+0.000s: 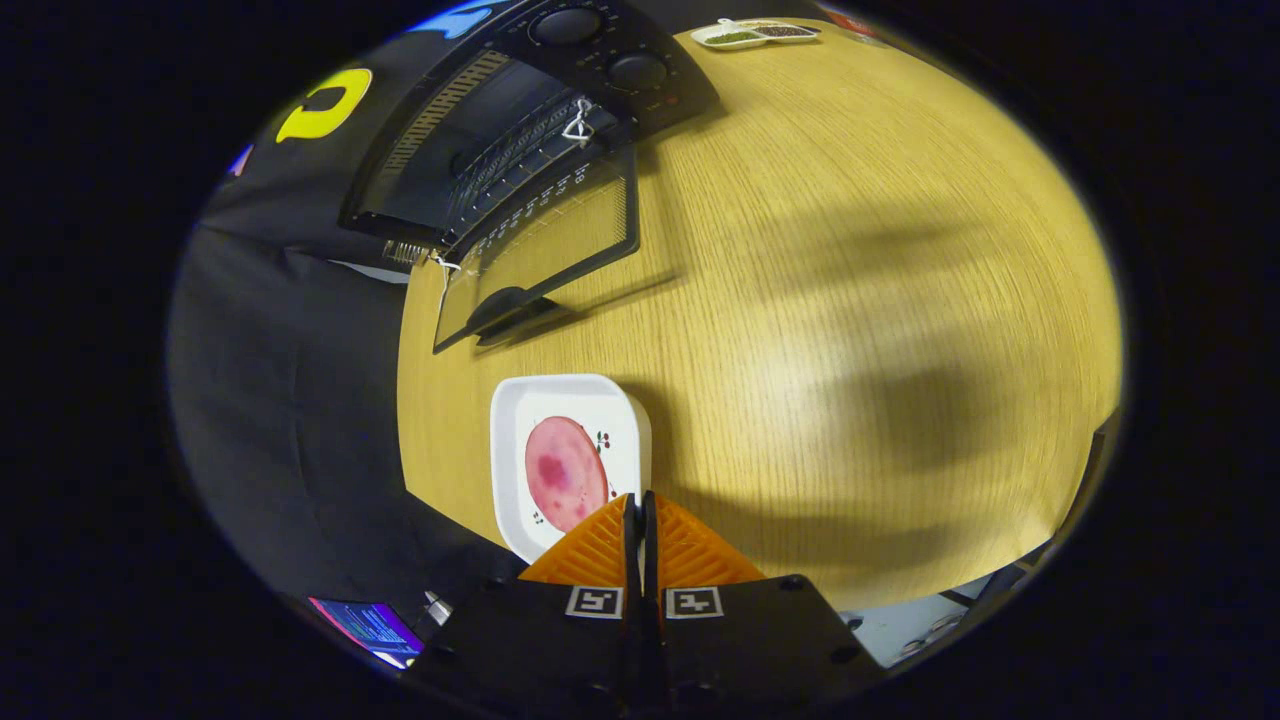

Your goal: Open the toaster oven, put the food inside, and close the toaster oven door.

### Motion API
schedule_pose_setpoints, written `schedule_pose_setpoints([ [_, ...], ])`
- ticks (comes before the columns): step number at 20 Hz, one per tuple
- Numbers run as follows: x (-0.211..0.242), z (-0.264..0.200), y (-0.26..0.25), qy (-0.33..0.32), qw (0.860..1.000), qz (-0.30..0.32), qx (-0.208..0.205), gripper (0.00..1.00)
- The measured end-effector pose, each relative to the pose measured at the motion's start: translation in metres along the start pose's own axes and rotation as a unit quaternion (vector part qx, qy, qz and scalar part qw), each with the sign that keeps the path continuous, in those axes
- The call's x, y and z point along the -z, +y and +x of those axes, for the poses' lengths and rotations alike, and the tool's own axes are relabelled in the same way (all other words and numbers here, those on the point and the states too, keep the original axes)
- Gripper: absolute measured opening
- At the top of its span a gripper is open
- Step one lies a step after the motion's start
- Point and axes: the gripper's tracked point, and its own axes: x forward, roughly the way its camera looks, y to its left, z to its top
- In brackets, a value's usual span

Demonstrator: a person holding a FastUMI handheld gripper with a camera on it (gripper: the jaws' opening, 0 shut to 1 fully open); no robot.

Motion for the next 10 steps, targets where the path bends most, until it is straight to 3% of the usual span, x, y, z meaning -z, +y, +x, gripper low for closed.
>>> schedule_pose_setpoints([
  [5,-0.005,-0.008,0.035,-0.052,0.997,0.041,-0.028,0.02],
  [10,-0.017,-0.013,0.076,-0.136,0.985,0.091,-0.049,0.02],
])
